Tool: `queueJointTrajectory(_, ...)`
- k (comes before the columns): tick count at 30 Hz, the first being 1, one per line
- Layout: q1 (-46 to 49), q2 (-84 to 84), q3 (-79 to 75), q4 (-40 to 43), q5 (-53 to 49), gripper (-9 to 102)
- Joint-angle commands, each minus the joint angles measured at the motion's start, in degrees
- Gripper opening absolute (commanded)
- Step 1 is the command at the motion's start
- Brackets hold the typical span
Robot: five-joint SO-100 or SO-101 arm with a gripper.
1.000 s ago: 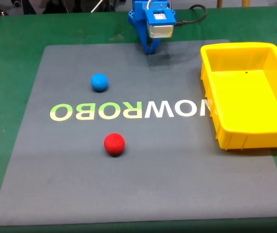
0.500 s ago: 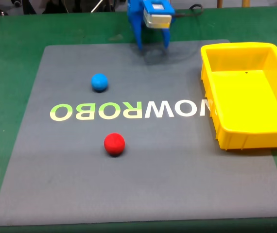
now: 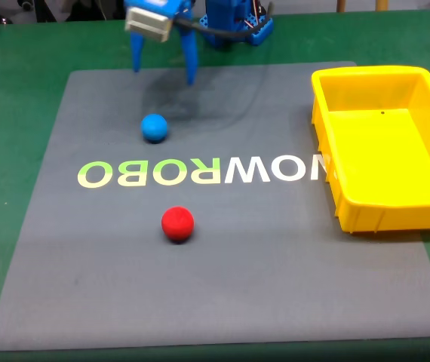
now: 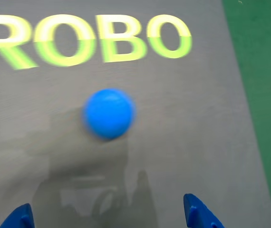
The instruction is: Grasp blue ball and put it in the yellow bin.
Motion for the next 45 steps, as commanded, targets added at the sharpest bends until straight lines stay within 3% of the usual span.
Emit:
queueJointTrajectory(1,2.81,-8.61,-7.12,-5.54,-0.62,36)
queueJointTrajectory(11,1.05,-16.52,-9.05,-6.94,3.08,36)
queueJointTrajectory(21,-1.41,-23.99,-9.76,-15.29,5.36,36)
queueJointTrajectory(34,-4.13,-35.16,-16.70,-19.95,7.73,35)
queueJointTrajectory(37,-4.48,-36.74,-17.67,-19.95,7.73,28)
queueJointTrajectory(42,-5.01,-37.44,-17.75,-19.60,8.00,0)
queueJointTrajectory(45,-5.01,-37.53,-17.75,-19.42,8.17,0)
